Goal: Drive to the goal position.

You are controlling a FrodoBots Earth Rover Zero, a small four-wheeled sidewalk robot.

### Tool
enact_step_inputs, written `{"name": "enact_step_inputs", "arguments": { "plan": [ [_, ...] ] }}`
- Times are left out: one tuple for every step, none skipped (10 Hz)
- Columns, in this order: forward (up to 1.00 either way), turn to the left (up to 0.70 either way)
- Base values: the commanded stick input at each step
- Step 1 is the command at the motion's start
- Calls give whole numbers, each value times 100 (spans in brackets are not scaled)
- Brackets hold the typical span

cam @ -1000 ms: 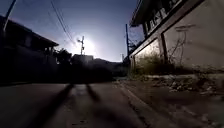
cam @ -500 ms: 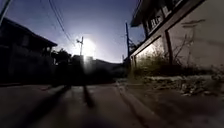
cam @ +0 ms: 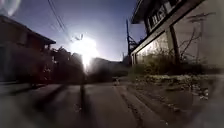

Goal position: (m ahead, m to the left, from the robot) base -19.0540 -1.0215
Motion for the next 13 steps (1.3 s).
{"name": "enact_step_inputs", "arguments": {
  "plan": [
    [0, 18],
    [0, 18],
    [0, 18],
    [0, 18],
    [0, 18],
    [0, 18],
    [0, 18],
    [0, 18],
    [0, 18],
    [0, 19],
    [0, 24],
    [0, 48],
    [0, 51]
  ]
}}
